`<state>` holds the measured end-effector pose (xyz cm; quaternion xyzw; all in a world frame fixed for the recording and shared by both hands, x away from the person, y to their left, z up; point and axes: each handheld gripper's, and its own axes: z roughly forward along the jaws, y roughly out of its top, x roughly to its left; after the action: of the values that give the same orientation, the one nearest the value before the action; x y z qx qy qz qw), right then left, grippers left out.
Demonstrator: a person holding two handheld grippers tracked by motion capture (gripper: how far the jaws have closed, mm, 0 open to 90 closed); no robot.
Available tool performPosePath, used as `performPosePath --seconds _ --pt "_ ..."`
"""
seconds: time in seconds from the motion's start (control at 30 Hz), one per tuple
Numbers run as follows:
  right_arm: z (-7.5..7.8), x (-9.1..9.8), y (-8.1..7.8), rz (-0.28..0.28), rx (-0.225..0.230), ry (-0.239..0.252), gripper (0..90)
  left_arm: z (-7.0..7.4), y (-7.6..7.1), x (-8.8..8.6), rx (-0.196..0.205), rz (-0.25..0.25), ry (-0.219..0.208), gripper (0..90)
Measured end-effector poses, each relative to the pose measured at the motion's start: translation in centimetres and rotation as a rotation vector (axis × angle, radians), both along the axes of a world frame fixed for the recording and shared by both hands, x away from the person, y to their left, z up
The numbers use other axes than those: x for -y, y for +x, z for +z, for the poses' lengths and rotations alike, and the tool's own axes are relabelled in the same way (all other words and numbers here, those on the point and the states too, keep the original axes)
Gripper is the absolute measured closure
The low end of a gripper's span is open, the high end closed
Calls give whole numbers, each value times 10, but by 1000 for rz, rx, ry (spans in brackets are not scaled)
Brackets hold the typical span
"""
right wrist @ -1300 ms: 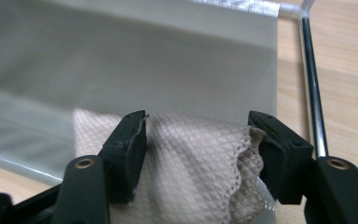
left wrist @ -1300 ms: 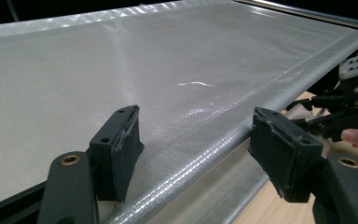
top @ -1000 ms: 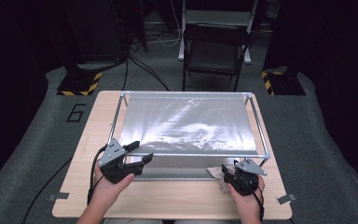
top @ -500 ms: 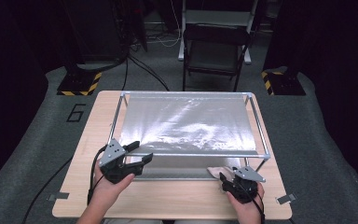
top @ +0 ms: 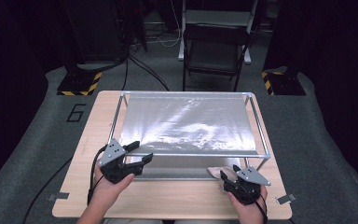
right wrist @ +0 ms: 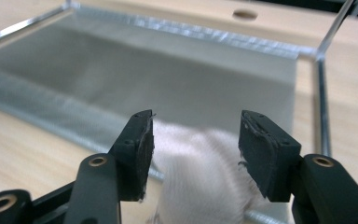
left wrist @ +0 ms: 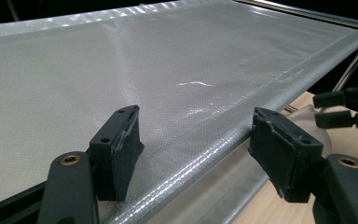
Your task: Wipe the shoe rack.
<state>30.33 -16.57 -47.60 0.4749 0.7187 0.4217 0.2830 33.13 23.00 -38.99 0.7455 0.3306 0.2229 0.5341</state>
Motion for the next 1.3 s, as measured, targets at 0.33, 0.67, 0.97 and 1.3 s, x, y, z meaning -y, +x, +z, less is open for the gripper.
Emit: performPosePath --seconds 0.33,0.67,0.97,1.3 --pt "-34 0 15 1 -152 1 631 0 0 0 0 0 -2 333" --pt "-37 11 30 -85 -166 3 671 -1 0 0 2 1 -3 333" --pt "-41 10 32 -96 -145 -55 676 -1 0 1 5 3 -5 333" --pt "-43 6 34 -68 -131 -57 733 -1 0 1 4 2 -4 333"
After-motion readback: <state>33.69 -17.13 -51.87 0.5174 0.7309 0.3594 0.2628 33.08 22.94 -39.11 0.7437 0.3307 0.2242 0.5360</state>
